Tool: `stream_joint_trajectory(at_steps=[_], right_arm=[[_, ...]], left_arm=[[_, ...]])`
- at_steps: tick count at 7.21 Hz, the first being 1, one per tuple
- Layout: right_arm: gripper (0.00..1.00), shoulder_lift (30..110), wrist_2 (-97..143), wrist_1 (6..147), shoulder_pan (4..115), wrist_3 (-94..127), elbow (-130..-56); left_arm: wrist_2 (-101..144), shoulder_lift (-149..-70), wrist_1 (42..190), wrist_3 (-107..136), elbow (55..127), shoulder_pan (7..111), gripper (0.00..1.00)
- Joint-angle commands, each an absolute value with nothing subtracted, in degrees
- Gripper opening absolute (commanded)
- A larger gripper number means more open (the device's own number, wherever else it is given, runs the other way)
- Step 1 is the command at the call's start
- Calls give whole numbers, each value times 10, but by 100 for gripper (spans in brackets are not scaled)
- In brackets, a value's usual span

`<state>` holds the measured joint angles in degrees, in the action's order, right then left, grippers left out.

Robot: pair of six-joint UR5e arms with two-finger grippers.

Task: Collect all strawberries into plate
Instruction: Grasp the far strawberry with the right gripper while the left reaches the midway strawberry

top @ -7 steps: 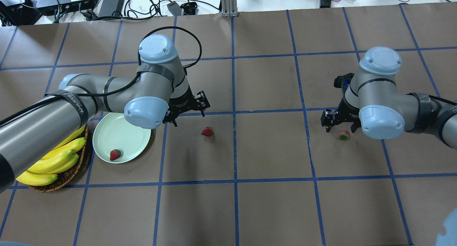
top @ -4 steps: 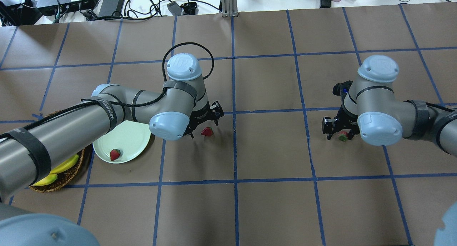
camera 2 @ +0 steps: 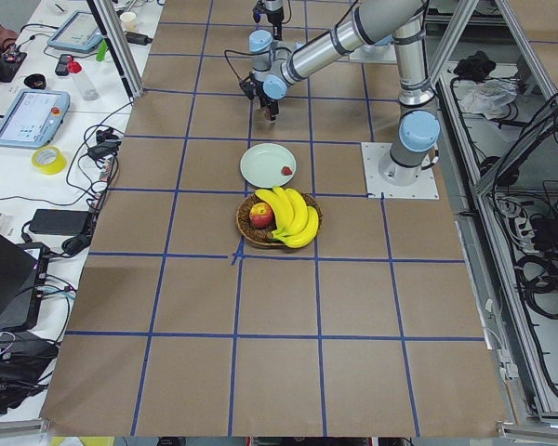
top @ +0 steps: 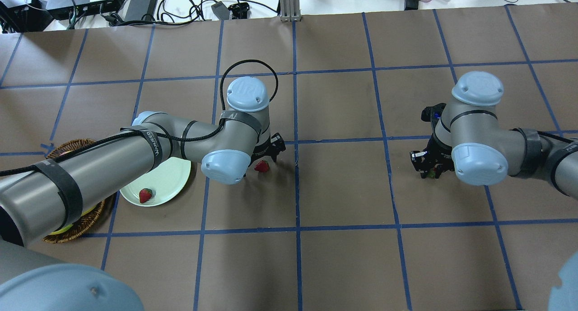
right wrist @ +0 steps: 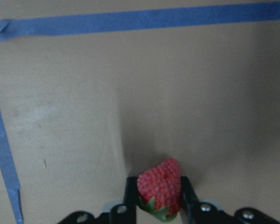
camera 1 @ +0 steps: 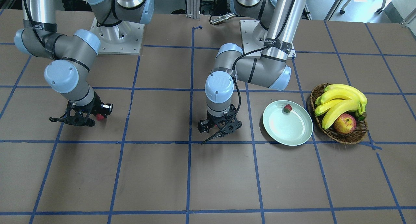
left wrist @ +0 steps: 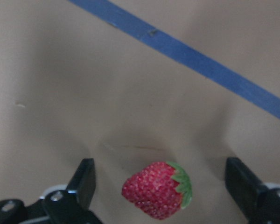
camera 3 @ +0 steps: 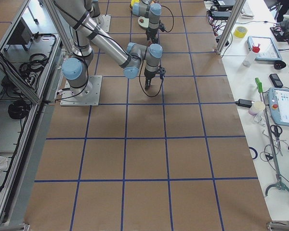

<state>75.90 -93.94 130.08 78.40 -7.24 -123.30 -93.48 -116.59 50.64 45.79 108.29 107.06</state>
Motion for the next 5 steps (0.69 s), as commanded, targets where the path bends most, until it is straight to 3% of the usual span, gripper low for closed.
stream_joint_trajectory(at_steps=[1, 5], right_arm=[[0, 765, -935, 1297, 785, -59, -1228], [0, 759, -873, 1250, 923, 150, -1141]], left_arm=[[-937, -1174, 505, 458, 1084, 1071, 79], [-934, -1162, 503, 454, 1085, 1071, 74]])
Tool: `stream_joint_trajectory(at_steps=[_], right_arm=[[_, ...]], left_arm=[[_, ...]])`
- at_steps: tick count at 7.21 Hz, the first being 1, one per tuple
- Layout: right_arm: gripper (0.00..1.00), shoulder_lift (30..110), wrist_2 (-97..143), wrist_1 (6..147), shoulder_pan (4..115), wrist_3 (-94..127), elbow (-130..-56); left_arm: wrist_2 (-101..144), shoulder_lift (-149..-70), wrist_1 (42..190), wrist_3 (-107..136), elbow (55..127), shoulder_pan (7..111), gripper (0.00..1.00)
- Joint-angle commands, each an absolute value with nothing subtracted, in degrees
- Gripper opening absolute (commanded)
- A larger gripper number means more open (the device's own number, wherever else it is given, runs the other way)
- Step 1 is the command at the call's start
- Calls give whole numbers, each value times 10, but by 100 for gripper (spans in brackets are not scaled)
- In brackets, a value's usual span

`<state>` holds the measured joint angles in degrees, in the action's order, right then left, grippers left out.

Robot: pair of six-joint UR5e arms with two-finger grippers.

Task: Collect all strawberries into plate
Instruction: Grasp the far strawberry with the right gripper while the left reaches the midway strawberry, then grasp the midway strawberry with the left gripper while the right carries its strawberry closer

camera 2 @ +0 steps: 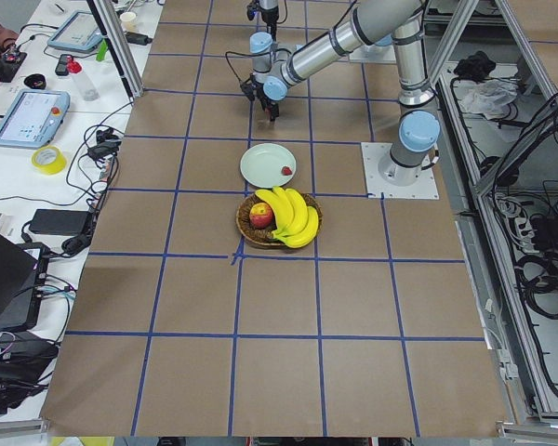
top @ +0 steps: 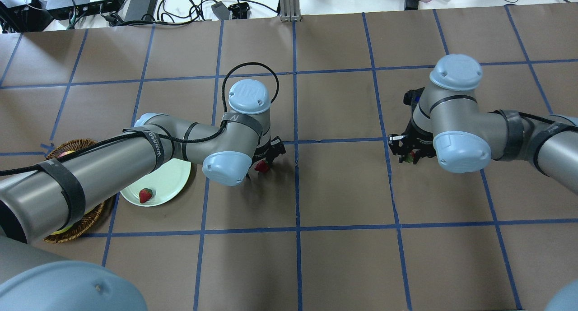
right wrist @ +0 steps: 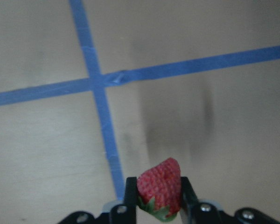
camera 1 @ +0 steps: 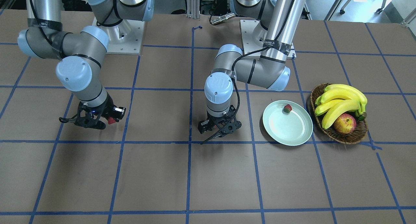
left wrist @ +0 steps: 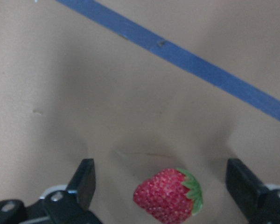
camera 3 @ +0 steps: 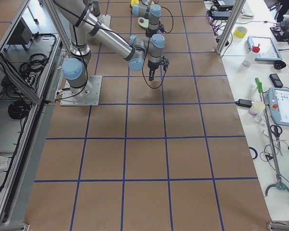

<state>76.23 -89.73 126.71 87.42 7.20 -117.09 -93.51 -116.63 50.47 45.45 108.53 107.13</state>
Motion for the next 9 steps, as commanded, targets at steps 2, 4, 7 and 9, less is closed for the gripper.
stream_joint_trajectory(at_steps=[2, 4, 7, 9], right_arm=[[0, 739, -820, 1230, 974, 230, -1103], [0, 732, -815, 1231, 989, 245, -1093], [0, 732, -807, 1231, 989, 249, -1091], [0, 731, -795, 1231, 989, 250, -1090]], left_arm=[[-935, -1157, 501, 433, 1085, 1071, 74], [-912, -1149, 504, 424, 1087, 1071, 55], [-906, -1143, 504, 410, 1094, 1071, 54], [-906, -1141, 503, 410, 1097, 1070, 33]])
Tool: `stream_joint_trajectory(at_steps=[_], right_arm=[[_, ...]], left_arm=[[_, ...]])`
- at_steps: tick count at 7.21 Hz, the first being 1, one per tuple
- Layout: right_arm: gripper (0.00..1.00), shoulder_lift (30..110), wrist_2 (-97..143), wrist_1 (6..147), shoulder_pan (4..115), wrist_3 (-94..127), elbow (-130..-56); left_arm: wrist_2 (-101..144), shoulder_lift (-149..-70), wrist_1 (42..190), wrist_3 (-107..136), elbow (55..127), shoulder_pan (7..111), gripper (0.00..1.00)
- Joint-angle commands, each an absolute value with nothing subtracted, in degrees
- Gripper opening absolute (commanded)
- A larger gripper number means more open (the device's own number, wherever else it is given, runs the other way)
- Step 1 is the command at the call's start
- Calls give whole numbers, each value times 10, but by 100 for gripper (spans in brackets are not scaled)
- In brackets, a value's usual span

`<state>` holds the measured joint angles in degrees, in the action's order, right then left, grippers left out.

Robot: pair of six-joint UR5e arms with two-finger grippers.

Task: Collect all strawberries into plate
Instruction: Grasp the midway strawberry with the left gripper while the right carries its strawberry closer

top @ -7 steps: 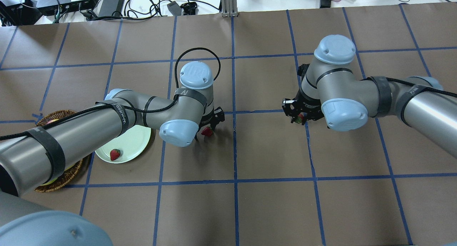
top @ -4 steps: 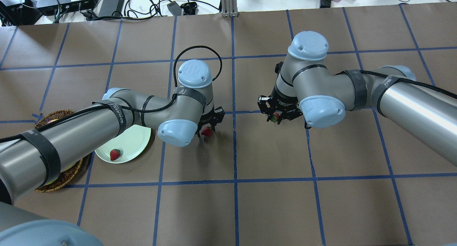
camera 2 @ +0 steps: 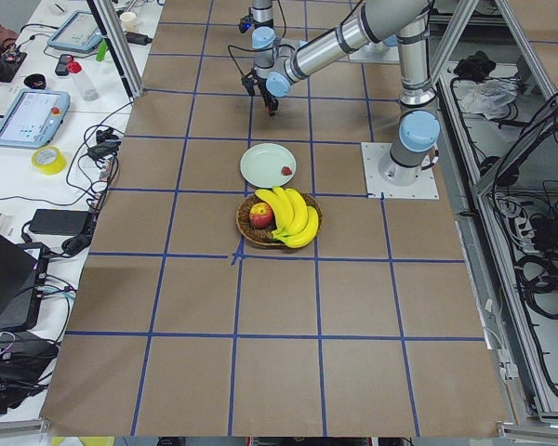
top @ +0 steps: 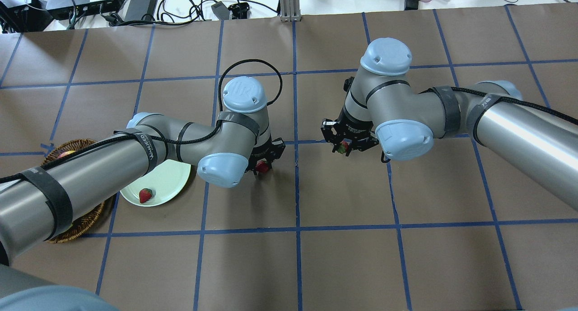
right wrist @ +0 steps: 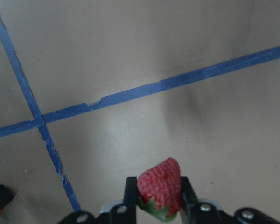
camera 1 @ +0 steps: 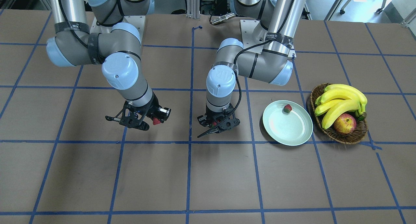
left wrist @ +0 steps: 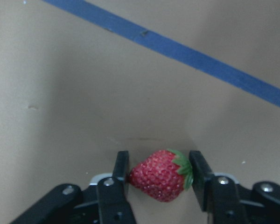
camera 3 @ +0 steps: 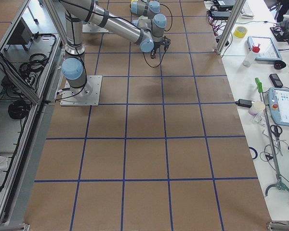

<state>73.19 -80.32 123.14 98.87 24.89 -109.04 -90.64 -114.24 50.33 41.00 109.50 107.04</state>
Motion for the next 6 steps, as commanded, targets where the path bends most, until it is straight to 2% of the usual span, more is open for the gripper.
stream_joint_trajectory(at_steps=[1, 3, 6], right_arm=[[0, 732, -795, 1231, 989, 254, -1090], [0, 732, -795, 1231, 989, 256, -1088], [0, 730, -789, 1232, 991, 262, -1086]], left_arm=[[-906, -1141, 504, 409, 1098, 1070, 25], [-907, -1130, 504, 370, 1095, 1056, 15], [-917, -1065, 540, 228, 1097, 971, 15]])
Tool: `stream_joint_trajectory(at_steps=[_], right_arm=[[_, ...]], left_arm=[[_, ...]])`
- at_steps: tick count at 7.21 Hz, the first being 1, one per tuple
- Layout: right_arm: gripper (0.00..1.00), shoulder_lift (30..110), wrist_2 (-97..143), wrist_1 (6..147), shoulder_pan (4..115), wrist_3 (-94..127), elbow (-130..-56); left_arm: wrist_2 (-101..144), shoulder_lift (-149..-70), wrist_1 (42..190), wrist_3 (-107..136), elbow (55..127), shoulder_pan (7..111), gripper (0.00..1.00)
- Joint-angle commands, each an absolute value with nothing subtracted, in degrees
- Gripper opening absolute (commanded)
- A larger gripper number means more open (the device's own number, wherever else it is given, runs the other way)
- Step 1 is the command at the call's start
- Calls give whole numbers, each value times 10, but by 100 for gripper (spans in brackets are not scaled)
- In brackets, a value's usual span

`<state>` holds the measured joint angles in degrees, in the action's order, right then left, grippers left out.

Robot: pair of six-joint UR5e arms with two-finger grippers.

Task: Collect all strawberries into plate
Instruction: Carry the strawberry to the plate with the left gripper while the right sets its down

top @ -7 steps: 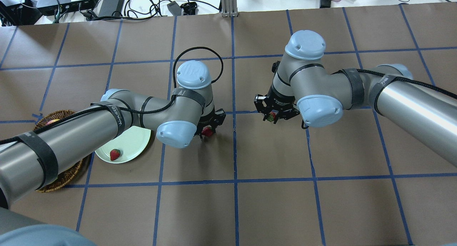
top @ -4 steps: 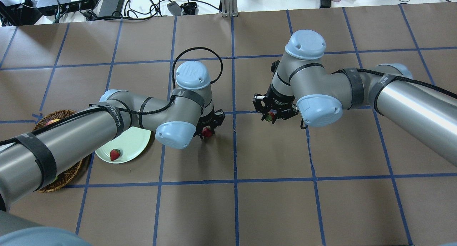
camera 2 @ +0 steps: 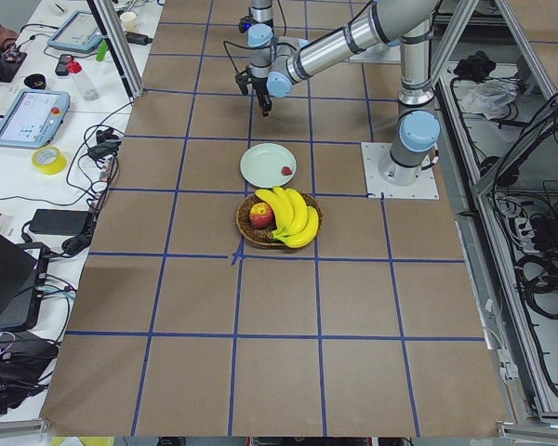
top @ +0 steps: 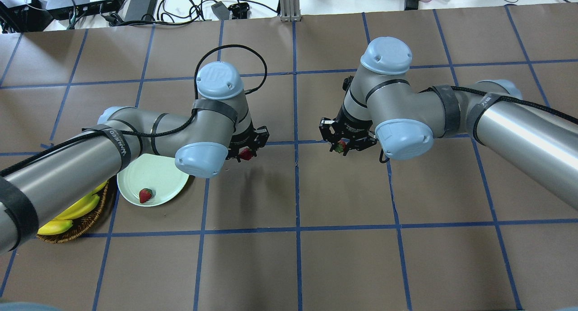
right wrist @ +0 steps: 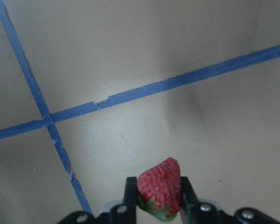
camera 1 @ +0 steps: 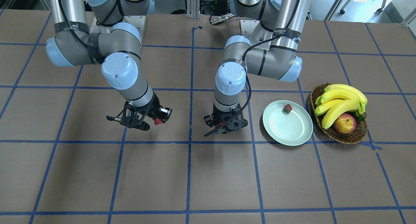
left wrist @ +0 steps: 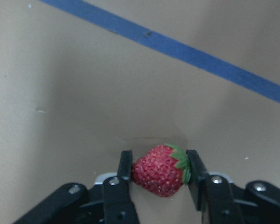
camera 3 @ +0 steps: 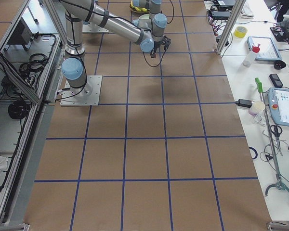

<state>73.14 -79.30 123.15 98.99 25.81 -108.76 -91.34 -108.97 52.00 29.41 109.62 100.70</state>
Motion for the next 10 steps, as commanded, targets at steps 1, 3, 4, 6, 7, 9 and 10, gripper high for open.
stream_joint_trajectory(at_steps=[1, 3, 4, 6, 7, 9, 10], right_arm=[[0, 719, -773, 1237, 1012, 288, -1078], [0, 680, -764, 1244, 1085, 348, -1036], [0, 647, -739, 1264, 1119, 363, -1017], [4, 598, -679, 1300, 1150, 394, -1005], [16, 591, -669, 1306, 1159, 408, -1004], [81, 594, -677, 1305, 1158, 407, -1004], [100, 604, -688, 1298, 1158, 406, -1004]], left_arm=[[-919, -1050, 558, 149, 1105, 935, 15], [-929, -1028, 558, 5, 1123, 851, 15], [-928, -1027, 557, -57, 1133, 822, 15], [-924, -1029, 549, -143, 1157, 769, 13], [-925, -1032, 536, -168, 1177, 760, 13], [-928, -1035, 516, -184, 1186, 751, 93], [-928, -1037, 521, -179, 1187, 751, 93]])
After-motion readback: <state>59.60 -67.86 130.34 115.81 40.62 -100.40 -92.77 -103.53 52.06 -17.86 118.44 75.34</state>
